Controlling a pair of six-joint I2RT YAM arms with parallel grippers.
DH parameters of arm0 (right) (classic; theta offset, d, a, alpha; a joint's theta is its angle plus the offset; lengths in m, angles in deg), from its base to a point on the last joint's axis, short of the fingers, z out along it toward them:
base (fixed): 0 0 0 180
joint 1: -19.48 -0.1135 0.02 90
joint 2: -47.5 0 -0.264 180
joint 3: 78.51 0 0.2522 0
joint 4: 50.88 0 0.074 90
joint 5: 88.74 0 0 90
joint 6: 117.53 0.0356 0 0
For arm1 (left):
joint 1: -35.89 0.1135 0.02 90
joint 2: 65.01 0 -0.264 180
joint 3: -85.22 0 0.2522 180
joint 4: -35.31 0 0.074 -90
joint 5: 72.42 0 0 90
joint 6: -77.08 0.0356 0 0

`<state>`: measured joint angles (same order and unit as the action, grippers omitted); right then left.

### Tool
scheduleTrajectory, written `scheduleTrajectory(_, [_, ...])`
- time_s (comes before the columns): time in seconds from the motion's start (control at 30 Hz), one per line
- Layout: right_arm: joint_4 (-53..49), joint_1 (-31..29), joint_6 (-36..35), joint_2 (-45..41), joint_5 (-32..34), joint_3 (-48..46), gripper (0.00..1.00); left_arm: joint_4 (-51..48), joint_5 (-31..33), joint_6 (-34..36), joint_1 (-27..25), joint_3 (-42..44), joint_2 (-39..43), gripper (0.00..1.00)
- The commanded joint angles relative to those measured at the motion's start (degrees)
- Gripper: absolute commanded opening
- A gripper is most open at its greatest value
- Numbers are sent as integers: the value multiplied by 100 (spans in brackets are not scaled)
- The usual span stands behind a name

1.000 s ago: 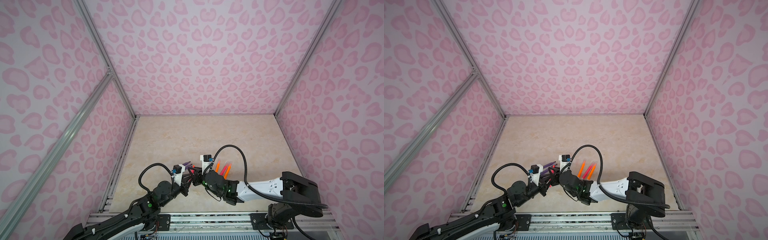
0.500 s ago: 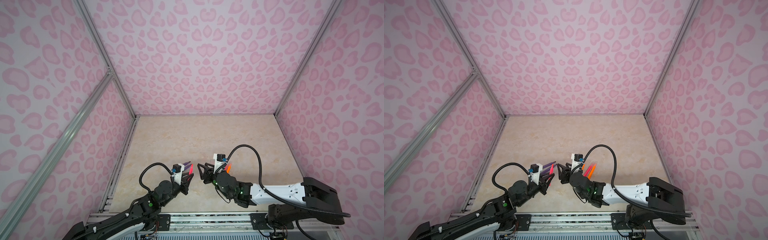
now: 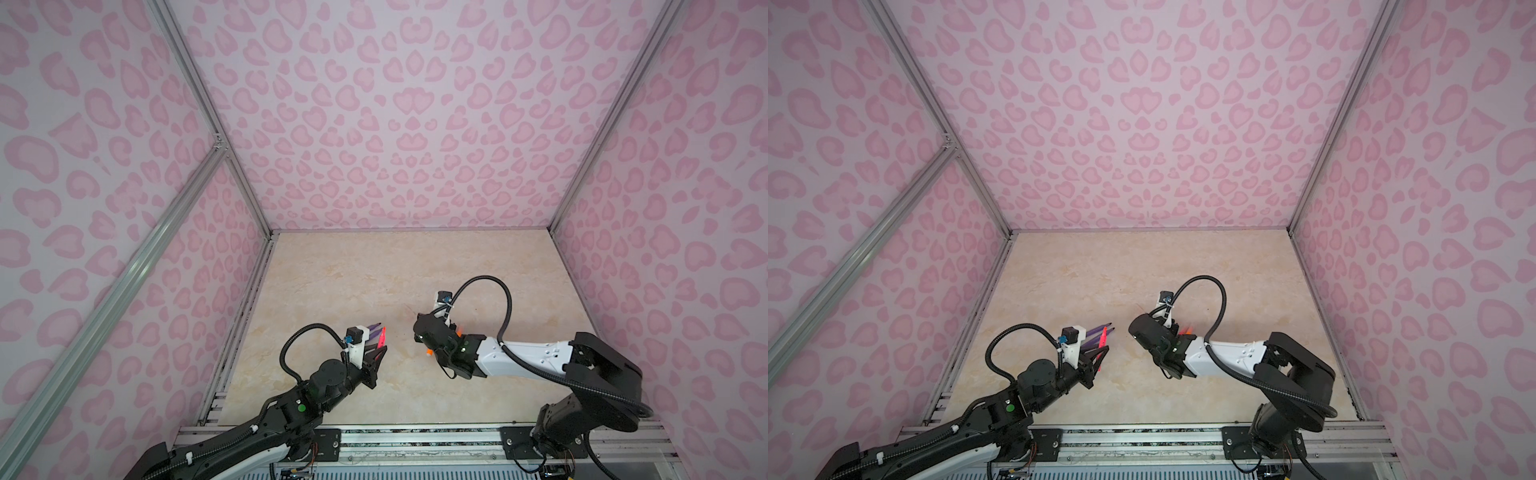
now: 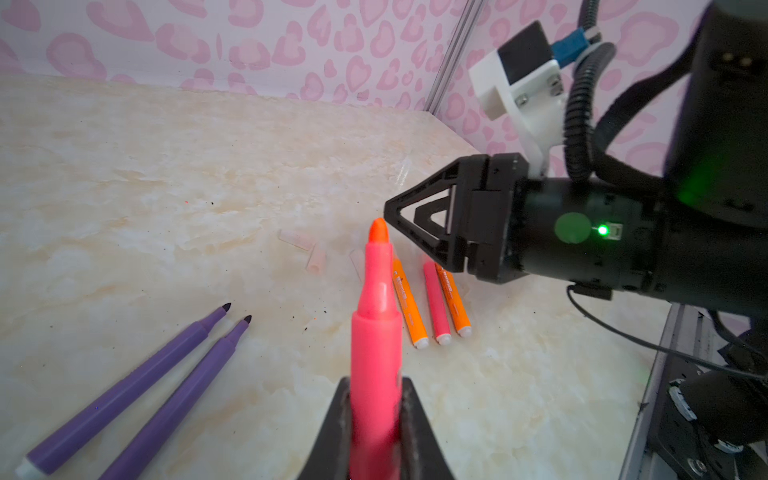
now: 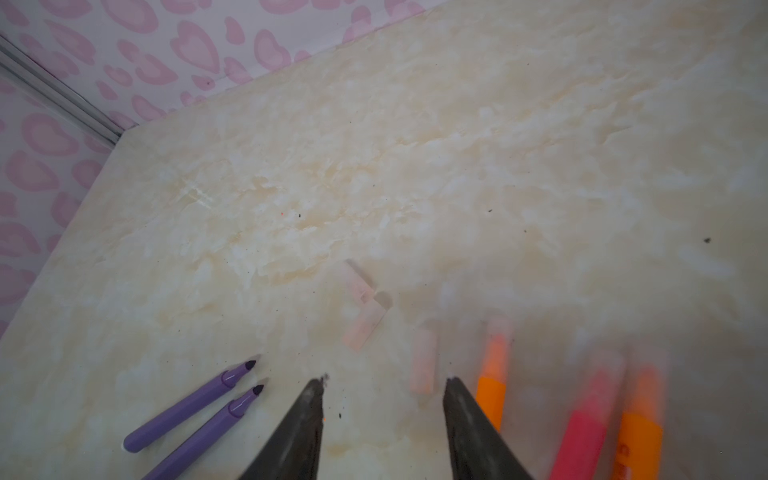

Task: Insert the pens into the pen caps
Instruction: 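Lower the right gripper onto a translucent cap and close on it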

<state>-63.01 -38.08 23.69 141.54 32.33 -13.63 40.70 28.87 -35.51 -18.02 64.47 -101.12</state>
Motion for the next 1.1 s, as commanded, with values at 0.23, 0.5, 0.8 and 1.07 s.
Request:
scheduleTrajectory(0.23, [-1597,407,-488,941,-489,848,47,146,-149,35,5,-144,-194,3])
scheduleTrajectory(0.5, [-1585,634,-675,1443,-966,1081,44,92,-127,17,6,-124,-98,3])
scheduleTrajectory(0.8, [-1543,775,-684,1565,-1046,1121,42,61,-127,35,3,-123,-46,3])
scheduleTrajectory(1.07, [-1490,795,-739,1640,-1138,1169,31,77,-118,35,3,-125,-71,3])
